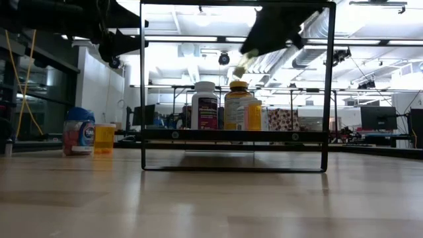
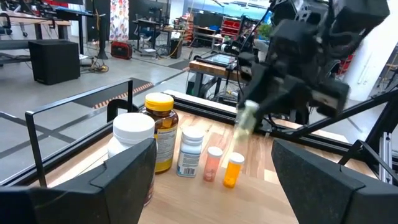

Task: Pick and place medicine bottles onto shelf by color
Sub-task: Put the yellow pill bottle on the shelf

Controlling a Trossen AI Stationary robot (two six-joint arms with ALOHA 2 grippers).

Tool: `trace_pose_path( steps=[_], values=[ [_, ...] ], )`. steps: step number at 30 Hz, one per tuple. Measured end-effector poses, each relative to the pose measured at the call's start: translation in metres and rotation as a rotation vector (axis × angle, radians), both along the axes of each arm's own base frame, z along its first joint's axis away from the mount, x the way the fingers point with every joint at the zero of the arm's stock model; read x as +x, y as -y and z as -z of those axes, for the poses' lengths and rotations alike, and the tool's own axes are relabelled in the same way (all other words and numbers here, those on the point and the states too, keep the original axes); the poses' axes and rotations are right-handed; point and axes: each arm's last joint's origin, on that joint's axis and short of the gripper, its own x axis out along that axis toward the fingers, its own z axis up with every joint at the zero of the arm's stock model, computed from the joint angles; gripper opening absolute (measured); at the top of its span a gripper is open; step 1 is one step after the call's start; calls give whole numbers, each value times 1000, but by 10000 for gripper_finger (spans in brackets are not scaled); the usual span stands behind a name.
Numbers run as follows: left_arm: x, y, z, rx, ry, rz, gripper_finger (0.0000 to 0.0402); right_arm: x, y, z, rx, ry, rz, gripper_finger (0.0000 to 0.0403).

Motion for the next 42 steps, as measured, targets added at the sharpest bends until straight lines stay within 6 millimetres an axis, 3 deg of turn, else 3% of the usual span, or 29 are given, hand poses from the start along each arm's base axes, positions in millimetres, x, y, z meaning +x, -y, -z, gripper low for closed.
trace_pose_path(
  steps=[7,13,21,42],
  values=[
    [0,0,0,0,0,0,310,28,12,33,48,-130,-81,108],
    [0,0,0,0,0,0,310,43,21,40,55,-178,-66,108],
    [0,0,0,0,0,0,310,37,22,47,70,-271,-39,108],
    [0,0,0,0,0,0,310,36,22,51,96,-279,-42,108]
  ],
)
